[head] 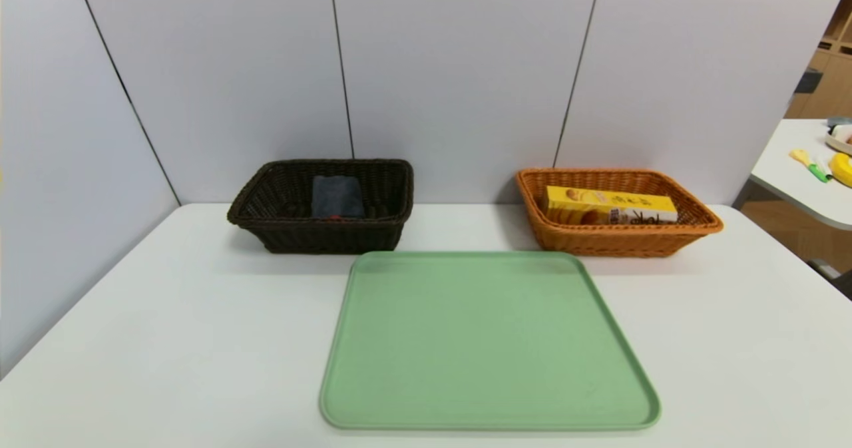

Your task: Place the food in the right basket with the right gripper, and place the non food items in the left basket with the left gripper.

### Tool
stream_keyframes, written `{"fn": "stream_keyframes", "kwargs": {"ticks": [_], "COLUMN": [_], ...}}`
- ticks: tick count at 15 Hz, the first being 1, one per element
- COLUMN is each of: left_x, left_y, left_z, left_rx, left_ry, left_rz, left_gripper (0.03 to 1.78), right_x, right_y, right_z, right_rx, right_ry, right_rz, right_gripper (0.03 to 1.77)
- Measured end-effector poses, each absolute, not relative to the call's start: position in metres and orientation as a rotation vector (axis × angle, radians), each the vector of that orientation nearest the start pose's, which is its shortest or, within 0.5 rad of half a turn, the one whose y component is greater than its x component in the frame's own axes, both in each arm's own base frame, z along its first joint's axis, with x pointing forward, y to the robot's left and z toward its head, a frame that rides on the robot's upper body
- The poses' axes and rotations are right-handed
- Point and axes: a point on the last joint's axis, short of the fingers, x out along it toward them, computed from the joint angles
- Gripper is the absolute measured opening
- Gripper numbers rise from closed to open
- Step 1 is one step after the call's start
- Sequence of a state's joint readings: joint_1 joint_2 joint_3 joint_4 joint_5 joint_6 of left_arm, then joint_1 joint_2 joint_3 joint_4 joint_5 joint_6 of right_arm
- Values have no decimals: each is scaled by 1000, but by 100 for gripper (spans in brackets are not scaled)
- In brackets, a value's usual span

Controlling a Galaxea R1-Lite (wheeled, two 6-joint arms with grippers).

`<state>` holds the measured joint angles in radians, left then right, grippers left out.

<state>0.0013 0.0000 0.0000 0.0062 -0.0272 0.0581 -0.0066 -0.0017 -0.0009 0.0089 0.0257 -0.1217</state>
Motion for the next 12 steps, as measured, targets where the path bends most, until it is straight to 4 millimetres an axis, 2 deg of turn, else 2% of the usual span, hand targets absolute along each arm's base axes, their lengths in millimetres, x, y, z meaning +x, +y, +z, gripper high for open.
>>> {"fn": "stream_keyframes", "kwargs": {"ticks": [3, 12], "left_x": [-23, -23], "left_y": [-1, -1], "left_z": [75, 75], "left_rx": [59, 58], "left_ry": [5, 5], "left_rz": [-26, -26], "left_gripper": [169, 169], "right_x": [-23, -23], "right_y": [1, 0], "right_z": [75, 75], "right_rx": [-73, -71], "right_ry": [3, 3], "right_rz": [13, 10], "right_gripper": [170, 170]}}
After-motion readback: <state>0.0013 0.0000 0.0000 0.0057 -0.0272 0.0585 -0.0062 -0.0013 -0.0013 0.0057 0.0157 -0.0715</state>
